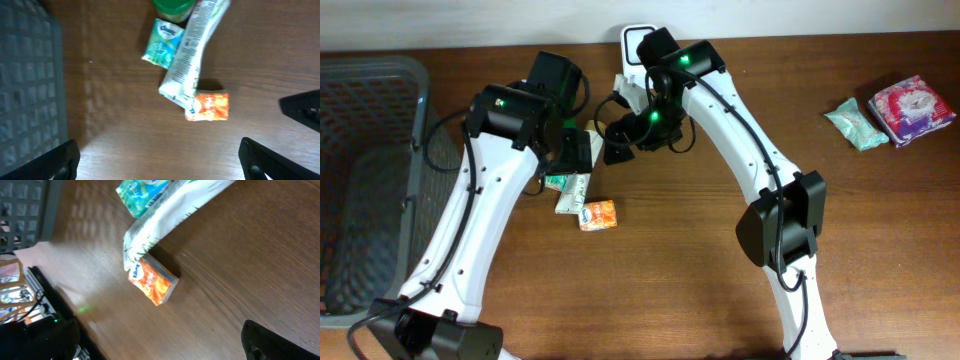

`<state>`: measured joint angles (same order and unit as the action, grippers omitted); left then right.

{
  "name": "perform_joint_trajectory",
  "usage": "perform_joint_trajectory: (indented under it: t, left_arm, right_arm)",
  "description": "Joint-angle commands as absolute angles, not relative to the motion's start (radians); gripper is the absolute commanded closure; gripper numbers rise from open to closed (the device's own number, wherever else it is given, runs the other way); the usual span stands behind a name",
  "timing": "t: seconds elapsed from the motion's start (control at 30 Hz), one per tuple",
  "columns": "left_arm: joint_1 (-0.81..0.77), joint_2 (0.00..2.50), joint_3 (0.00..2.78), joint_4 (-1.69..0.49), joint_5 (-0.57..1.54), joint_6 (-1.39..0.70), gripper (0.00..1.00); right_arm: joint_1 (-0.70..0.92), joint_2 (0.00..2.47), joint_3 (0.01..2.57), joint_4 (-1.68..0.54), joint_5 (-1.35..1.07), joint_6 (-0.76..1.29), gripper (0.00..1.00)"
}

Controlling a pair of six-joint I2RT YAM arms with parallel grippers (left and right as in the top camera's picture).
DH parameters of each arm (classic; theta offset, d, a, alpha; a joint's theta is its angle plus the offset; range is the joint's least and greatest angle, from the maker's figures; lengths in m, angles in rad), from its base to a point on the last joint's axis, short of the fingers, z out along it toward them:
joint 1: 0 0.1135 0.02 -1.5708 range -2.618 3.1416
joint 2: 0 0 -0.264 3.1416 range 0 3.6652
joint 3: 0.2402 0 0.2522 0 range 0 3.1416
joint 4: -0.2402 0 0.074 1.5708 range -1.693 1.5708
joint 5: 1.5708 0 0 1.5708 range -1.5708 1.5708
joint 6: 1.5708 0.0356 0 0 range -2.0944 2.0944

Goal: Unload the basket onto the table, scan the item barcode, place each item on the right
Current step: 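Reach the right gripper left to the orange-white tissue pack and grasp it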

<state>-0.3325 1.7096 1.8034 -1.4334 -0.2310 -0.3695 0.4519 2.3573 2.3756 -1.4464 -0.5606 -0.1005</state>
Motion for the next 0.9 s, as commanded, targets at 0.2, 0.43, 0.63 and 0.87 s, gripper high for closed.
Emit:
perform_joint_trajectory:
  t: [0.2, 0.43, 0.63, 0.87]
  left_arm:
    - [-0.326, 1.705, 1.806, -1.313, -0.134, -0.347, 0.01]
    - [-0.095, 1.706, 1.805, -1.386, -0.06, -0.343, 0.01]
    - [0.016, 1.706, 1.805, -1.389, -0.112, -0.343, 0.01]
    - [0.016, 1.706, 1.805, -1.389, -0.112, -0.343, 0.01]
  right_arm:
    - [0.452, 2.364, 2.372, -1.451, -0.485, -0.096, 0.01]
    - [0.453, 2.364, 2.372, -1.457, -0.485, -0.096, 0.01]
    - [0.47, 2.364, 2.365, -1.481, -0.485, -0.097, 0.02]
    - [0.624, 2.365, 2.194, -1.351, -0.422, -0.308, 0.07]
